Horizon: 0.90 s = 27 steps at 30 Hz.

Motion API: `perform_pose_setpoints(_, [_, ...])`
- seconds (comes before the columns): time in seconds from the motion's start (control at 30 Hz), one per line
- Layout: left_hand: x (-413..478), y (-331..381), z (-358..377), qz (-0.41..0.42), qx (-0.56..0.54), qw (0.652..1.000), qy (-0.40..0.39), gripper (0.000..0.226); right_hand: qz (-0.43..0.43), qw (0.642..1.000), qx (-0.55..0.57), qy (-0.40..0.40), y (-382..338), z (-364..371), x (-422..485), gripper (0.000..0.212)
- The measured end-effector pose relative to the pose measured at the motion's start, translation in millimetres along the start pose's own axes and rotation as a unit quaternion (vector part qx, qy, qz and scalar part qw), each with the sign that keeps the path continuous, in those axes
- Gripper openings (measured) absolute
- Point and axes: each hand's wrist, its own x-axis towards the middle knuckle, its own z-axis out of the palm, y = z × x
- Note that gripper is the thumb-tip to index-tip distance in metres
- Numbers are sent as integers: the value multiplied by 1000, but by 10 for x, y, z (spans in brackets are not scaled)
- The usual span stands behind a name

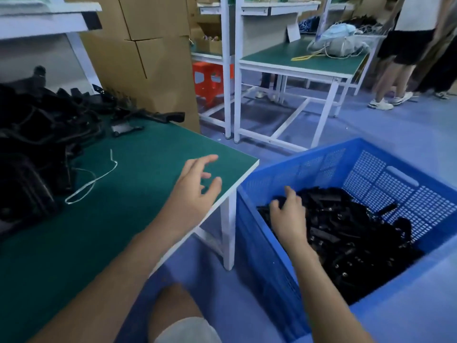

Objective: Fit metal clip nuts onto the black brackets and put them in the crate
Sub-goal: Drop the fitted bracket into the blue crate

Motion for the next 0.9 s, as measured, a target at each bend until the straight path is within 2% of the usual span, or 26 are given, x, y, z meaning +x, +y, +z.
perform_pose_setpoints(0.07, [-52,-89,-225,-29,9,999,42,35,62,989,-102,-88,198,464,-104,63])
perform_pose_setpoints(0.13, [-118,-171,-397,-47,12,996,74,34,142,957,-184,-171,474,783,-192,72])
perform_pose_setpoints(0.2, [-198,-263,-524,-58,3,994,94,32,195,927,-246,-207,729,943,-234,76])
perform_pose_setpoints(0.23, [-242,-315,-578,-61,-5,993,102,32,198,921,-263,-207,819,969,-228,72])
perform_pose_setpoints(0.37, [-370,-492,-718,-78,-18,990,118,33,162,926,-288,-182,981,942,-136,37])
perform_pose_setpoints(0.63, [-379,-557,-855,-83,-48,989,114,32,155,909,-341,-185,969,839,-598,31])
perform_pose_setpoints(0.83, [-281,-462,-1003,-89,-51,986,134,30,193,926,-289,-151,844,722,-716,33])
perform_pose_setpoints(0.9, [-326,-434,-1128,-106,-45,985,132,31,213,929,-268,-138,675,739,-800,41])
